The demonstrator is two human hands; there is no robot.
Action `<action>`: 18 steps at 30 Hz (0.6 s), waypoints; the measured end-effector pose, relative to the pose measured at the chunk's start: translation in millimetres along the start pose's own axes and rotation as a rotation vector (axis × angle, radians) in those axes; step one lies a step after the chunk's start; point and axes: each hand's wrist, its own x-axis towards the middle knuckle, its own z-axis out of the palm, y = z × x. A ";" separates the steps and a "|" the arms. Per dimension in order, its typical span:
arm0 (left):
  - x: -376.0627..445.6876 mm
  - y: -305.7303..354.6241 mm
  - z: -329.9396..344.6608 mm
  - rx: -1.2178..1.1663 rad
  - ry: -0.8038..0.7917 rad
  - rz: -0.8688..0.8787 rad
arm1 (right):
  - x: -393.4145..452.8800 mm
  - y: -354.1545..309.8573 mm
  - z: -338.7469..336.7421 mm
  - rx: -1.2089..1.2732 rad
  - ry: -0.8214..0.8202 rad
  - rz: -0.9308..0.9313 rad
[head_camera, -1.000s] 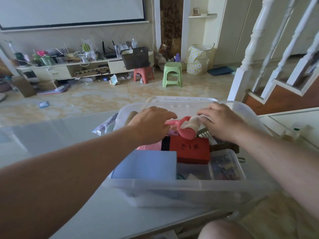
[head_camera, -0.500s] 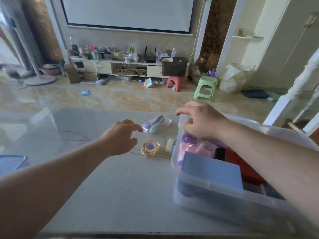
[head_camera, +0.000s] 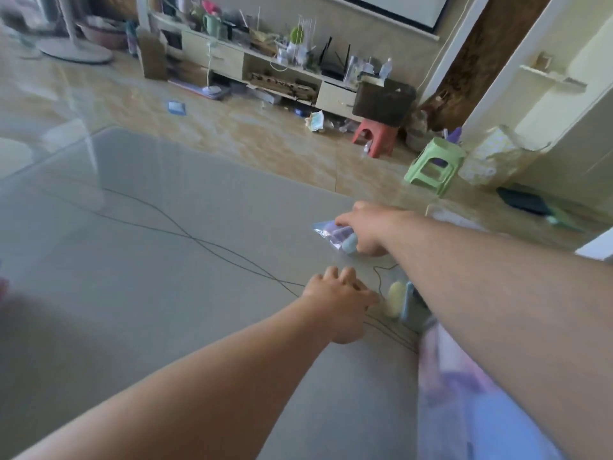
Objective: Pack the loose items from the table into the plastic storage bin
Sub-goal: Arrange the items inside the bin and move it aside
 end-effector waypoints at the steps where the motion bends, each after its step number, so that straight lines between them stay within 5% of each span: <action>1: 0.1 -4.8 5.4 0.021 0.005 0.013 | 13.0 -1.2 5.1 -0.019 -0.006 0.008; 7: -15.2 -30.0 15.1 0.034 0.013 0.089 | 48.5 -10.5 45.1 -0.188 -0.006 0.149; 13: -43.5 -37.3 -20.8 -0.009 -0.041 -0.006 | 2.5 -30.1 23.0 -0.091 0.036 0.009; 16: -67.9 -33.2 -44.1 -0.119 -0.028 -0.077 | -32.1 -22.0 -13.1 0.024 0.216 -0.053; 18: -82.8 -21.4 -64.0 -0.168 0.127 -0.097 | -77.3 4.5 -48.4 0.169 0.357 -0.085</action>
